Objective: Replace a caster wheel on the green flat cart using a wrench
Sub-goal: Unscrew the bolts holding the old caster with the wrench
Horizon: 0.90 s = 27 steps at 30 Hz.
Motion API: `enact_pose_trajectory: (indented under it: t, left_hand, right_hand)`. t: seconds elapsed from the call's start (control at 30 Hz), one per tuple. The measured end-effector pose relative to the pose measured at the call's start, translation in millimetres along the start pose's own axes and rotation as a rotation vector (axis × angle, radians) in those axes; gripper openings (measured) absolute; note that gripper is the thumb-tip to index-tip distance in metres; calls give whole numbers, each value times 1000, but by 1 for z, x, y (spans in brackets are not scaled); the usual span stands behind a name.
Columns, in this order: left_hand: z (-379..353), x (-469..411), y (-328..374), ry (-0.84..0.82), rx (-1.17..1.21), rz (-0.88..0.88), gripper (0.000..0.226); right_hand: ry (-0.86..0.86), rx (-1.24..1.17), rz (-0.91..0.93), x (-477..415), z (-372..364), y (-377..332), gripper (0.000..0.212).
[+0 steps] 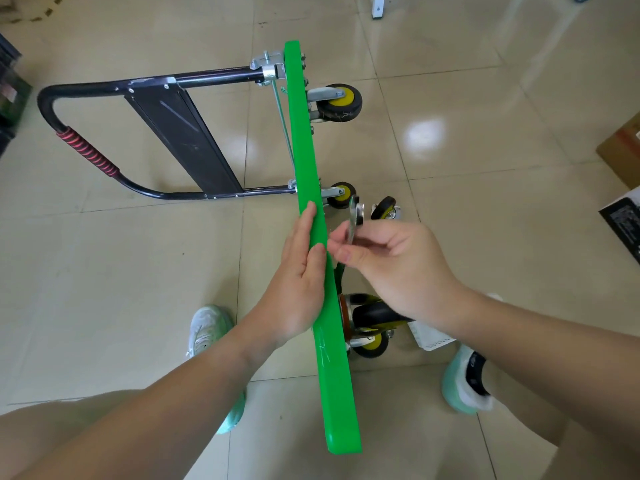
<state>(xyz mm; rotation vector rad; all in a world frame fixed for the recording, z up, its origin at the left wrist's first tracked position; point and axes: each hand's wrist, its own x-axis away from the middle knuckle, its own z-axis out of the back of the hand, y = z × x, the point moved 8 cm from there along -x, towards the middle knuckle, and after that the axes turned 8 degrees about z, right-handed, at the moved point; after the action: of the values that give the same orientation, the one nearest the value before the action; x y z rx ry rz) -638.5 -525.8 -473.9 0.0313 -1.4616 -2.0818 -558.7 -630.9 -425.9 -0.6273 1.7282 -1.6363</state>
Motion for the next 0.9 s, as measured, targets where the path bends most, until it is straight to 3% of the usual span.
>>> enact_pose_trajectory:
  t: [0.2, 0.3, 0.53, 0.7, 0.9]
  left_hand:
    - [0, -1, -4, 7, 57, 20, 65]
    - [0, 1, -1, 18, 48, 12, 59]
    - [-1, 2, 2, 10, 50, 35, 59]
    - [-1, -1, -1, 13, 39, 14, 63]
    - [0, -4, -6, 1, 32, 10, 58]
  right_hand:
    - [-33, 249, 330, 45, -4, -12, 22]
    - [49, 236, 355, 50, 7, -13, 24]
    - [186, -13, 107, 10, 43, -12, 24]
    - [127, -128, -182, -24, 43, 12, 16]
    - [-2, -86, -327, -47, 23, 34, 7]
